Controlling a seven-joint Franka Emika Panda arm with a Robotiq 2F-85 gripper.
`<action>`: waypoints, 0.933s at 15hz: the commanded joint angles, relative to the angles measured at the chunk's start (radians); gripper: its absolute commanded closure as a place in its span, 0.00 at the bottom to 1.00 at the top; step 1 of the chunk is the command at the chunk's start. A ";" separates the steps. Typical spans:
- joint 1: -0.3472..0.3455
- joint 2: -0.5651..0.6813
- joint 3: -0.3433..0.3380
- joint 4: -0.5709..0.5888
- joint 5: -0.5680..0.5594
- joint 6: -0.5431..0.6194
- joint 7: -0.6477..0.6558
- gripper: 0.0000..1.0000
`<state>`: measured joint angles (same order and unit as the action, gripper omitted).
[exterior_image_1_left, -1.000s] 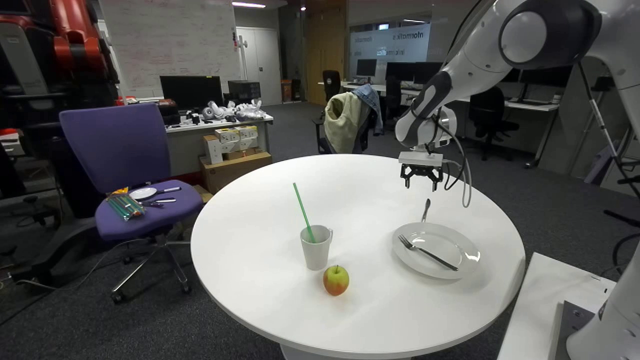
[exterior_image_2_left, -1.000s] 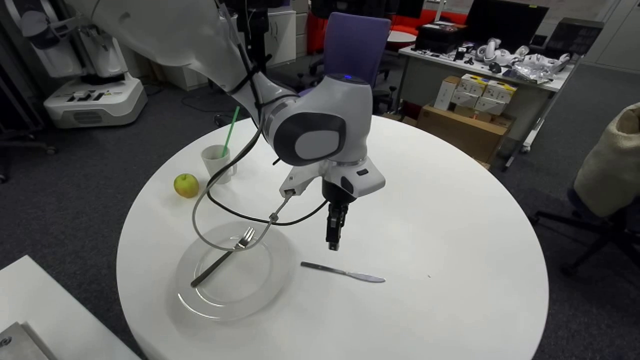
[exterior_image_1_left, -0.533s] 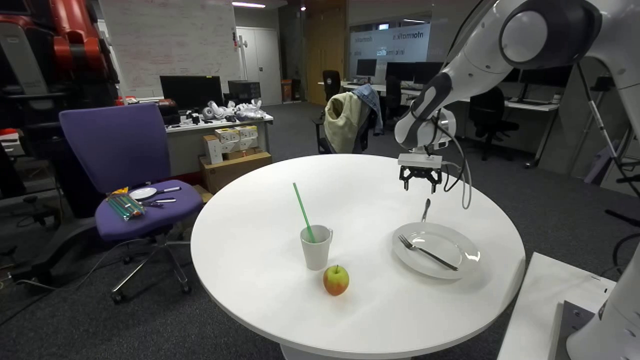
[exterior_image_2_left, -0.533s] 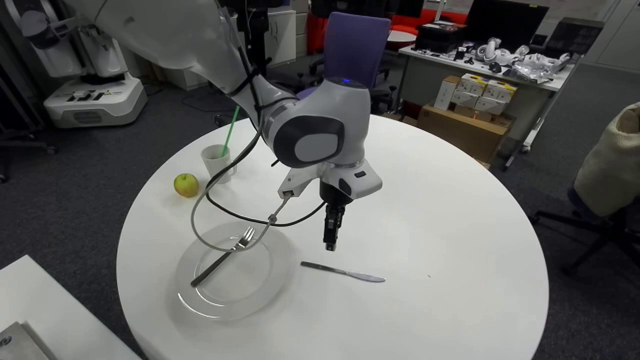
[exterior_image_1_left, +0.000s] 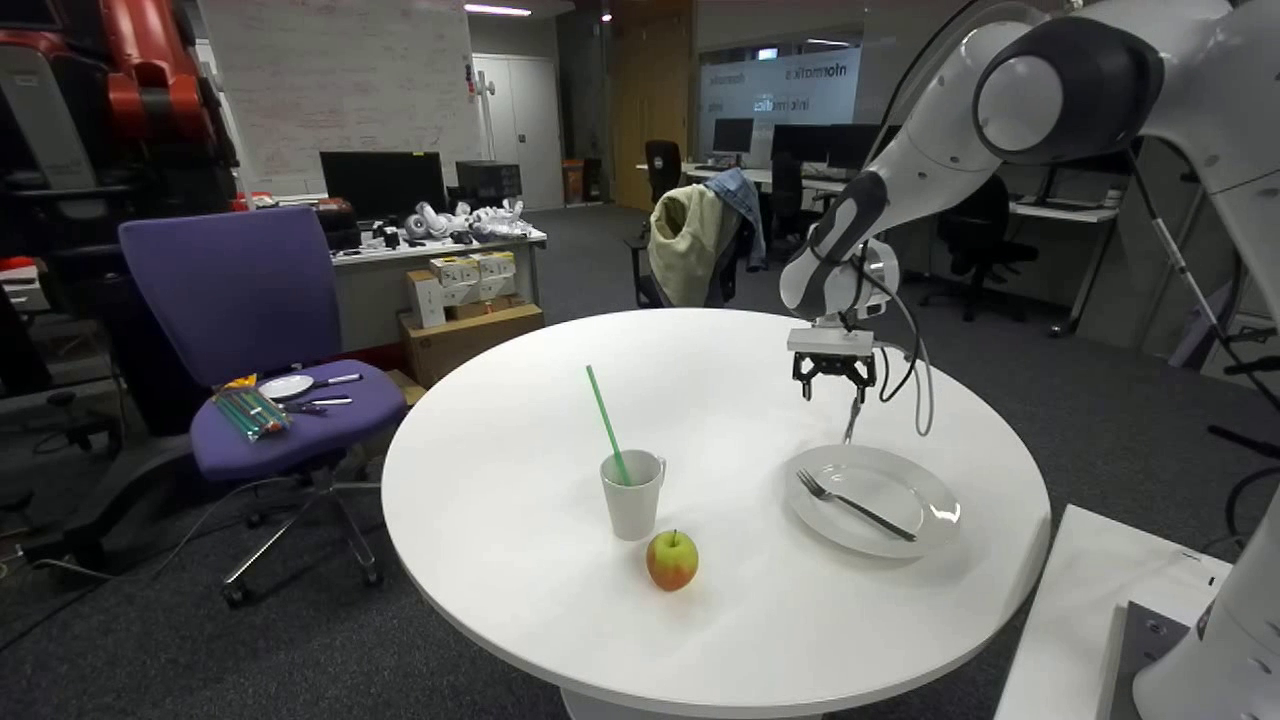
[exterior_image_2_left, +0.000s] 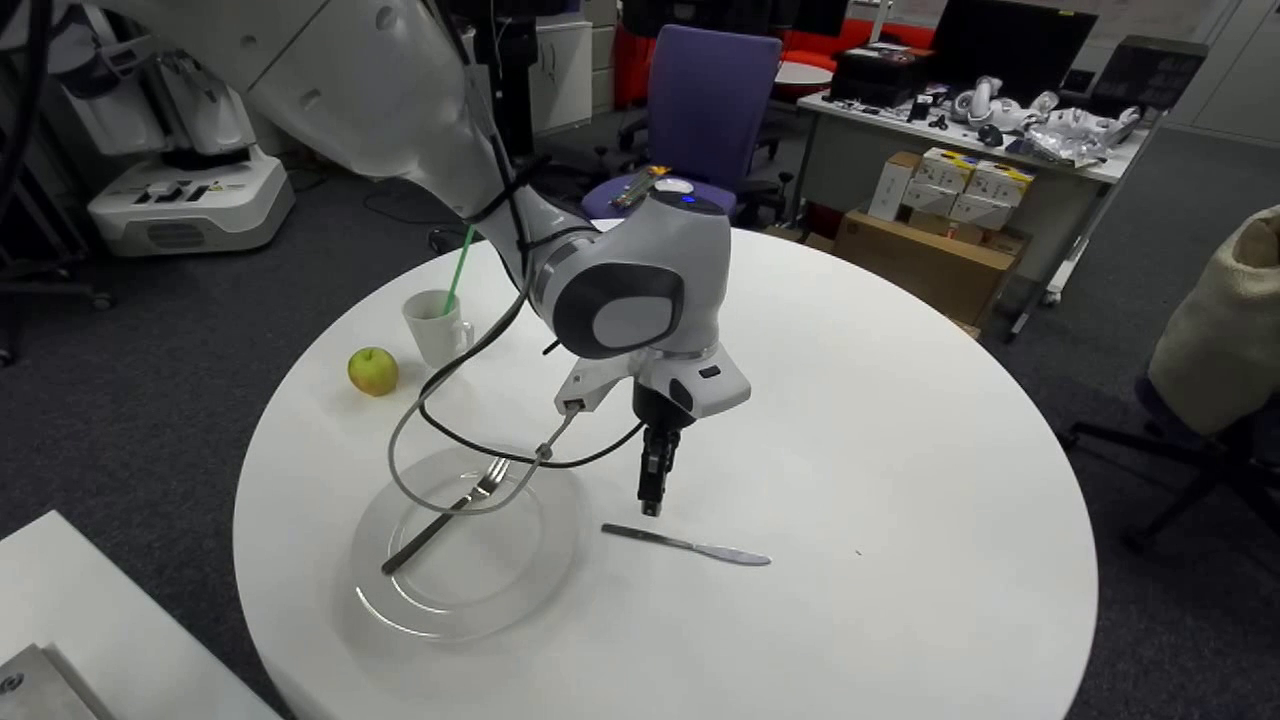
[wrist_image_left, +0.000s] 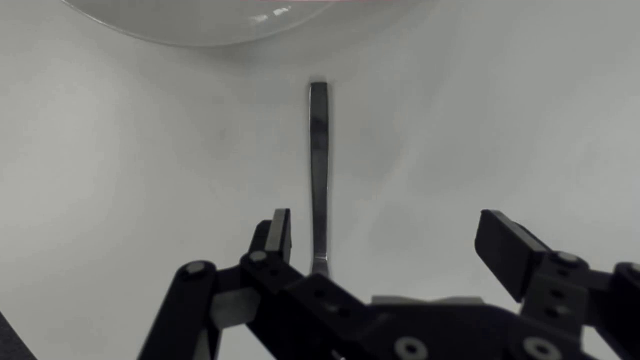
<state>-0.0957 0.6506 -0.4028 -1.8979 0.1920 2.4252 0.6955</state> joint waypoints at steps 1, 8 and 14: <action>-0.025 0.052 0.018 0.069 -0.030 -0.038 0.048 0.00; -0.045 0.120 0.033 0.119 -0.010 -0.035 0.059 0.00; -0.064 0.113 0.043 0.095 -0.009 -0.016 0.039 0.00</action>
<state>-0.1328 0.7775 -0.3770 -1.8060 0.1923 2.4241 0.7339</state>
